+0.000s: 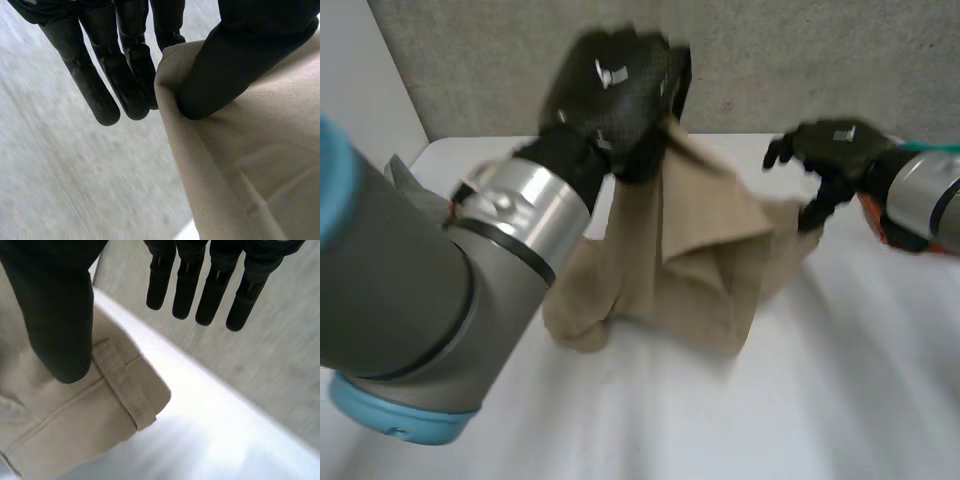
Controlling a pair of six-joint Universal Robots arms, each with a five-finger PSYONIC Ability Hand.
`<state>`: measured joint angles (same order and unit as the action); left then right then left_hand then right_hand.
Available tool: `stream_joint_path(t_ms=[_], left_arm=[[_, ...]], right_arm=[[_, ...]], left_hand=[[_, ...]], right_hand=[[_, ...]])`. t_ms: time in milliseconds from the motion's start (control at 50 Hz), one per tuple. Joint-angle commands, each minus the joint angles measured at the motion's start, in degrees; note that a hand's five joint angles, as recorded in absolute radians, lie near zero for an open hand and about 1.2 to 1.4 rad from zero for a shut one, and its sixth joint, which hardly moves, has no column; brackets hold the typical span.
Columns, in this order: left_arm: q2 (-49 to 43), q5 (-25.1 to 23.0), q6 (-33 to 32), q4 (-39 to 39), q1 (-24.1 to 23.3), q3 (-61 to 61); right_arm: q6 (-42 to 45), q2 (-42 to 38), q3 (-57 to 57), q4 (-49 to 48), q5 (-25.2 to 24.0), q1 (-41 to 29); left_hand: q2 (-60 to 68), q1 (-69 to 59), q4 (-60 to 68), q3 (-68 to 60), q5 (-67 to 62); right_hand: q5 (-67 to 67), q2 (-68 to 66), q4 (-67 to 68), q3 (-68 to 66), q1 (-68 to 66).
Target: Fold the laundry.
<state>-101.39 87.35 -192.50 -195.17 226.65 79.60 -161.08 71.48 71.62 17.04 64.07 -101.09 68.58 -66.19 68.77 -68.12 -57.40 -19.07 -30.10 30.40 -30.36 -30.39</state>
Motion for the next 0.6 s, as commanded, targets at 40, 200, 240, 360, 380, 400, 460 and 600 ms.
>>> stream_joint_path(t_ms=[40,200,240,360,380,400,460,600], left_arm=[[-2.9,-0.2,0.9,0.1,-0.1,1.9],[-2.5,-0.3,2.5,-0.1,0.4,0.9],[-2.2,-0.3,2.6,0.1,0.5,0.7],[0.5,-0.4,2.6,1.9,0.2,1.2],[3.2,-0.4,2.6,3.3,0.2,1.2],[4.5,-0.5,2.6,4.0,0.3,1.2],[9.6,-0.8,2.7,5.5,0.3,0.2],[17.4,-1.2,3.5,5.6,2.3,-5.4]], right_arm=[[-2.7,-6.3,6.6,0.3,-0.7,-0.3],[-3.0,-7.2,7.7,-2.0,0.2,-0.9],[-2.0,-7.1,7.4,-1.9,0.5,-0.7],[-0.6,2.2,4.6,1.7,0.6,-0.1],[1.1,5.7,3.5,3.4,0.4,-0.2],[2.1,7.6,2.9,4.5,-0.1,0.0],[4.8,13.4,-2.0,7.3,0.1,1.0],[1.6,18.5,-17.5,9.8,1.8,0.8]], left_hand=[[11.4,-13.8,11.2,-11.9,-12.6],[11.4,-13.8,11.2,-11.9,-12.6],[11.4,-13.8,11.2,-11.9,-12.6],[11.4,-13.8,11.2,-11.9,-12.6],[11.4,-13.8,11.2,-11.9,-12.6],[11.4,-13.8,11.2,-11.9,-12.6],[11.4,-13.8,11.2,-11.9,-12.6],[11.4,-13.8,11.2,-11.9,-12.6]], right_hand=[[-25.7,-24.7,24.4,-24.4,-24.4],[-50.9,-49.9,49.6,-49.6,-49.6],[-50.9,-49.9,49.6,-49.6,-49.6],[-50.9,-49.9,49.6,-49.6,-49.6],[-50.9,-49.9,49.6,-49.6,-49.6],[-50.9,-49.9,49.6,-49.6,-49.6],[-50.9,-49.9,49.6,-49.6,-49.6],[-50.9,-49.9,49.6,-49.6,-49.6]])
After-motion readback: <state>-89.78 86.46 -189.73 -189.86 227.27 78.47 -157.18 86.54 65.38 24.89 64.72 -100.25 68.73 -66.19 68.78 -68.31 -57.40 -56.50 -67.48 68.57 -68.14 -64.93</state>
